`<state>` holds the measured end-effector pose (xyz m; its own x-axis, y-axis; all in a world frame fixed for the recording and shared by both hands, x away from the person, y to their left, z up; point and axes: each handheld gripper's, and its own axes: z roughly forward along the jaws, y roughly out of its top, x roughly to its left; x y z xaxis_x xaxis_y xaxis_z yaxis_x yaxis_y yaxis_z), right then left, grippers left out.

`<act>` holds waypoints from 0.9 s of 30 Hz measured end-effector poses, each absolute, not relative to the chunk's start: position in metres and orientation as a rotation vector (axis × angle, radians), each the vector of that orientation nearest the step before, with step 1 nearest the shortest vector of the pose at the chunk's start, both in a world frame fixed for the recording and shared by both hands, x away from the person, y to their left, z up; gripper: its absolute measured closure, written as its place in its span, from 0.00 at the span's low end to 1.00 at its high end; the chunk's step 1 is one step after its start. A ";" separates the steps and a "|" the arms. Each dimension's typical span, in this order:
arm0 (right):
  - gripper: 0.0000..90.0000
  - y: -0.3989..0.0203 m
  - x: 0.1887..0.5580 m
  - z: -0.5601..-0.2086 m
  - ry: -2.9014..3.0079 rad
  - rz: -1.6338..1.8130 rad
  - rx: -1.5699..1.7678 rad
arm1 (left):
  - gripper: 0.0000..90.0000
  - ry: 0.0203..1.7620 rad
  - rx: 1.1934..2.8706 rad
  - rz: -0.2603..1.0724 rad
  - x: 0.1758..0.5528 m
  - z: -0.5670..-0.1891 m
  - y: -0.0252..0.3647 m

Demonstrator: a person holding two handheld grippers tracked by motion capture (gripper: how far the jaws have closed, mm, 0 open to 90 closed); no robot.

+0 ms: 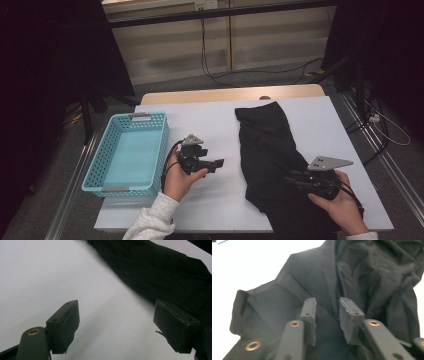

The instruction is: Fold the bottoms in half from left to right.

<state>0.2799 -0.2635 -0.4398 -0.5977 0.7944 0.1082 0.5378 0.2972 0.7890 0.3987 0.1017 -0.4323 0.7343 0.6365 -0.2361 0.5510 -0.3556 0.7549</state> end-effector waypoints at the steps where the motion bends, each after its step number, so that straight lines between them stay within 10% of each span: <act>1: 0.72 -0.264 0.280 -0.440 2.266 1.196 1.208 | 0.23 0.898 2.043 0.121 0.399 -0.432 0.102; 13: 0.65 -0.200 0.298 -0.457 2.408 1.087 1.031 | 0.23 0.909 2.045 0.120 0.399 -0.435 0.105; 18: 0.97 -0.201 0.301 -0.461 2.374 1.074 1.045 | 0.23 0.902 2.047 0.121 0.399 -0.433 0.106; 27: 0.98 -0.221 0.284 -0.447 2.363 1.156 1.045 | 0.24 0.911 2.034 0.132 0.399 -0.430 0.109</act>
<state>0.2840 -0.2206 -0.4475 -0.6860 0.7266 0.0387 0.4766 0.4086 0.7784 0.3992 0.1095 -0.4302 0.7255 0.6468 -0.2352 0.5537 -0.3455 0.7576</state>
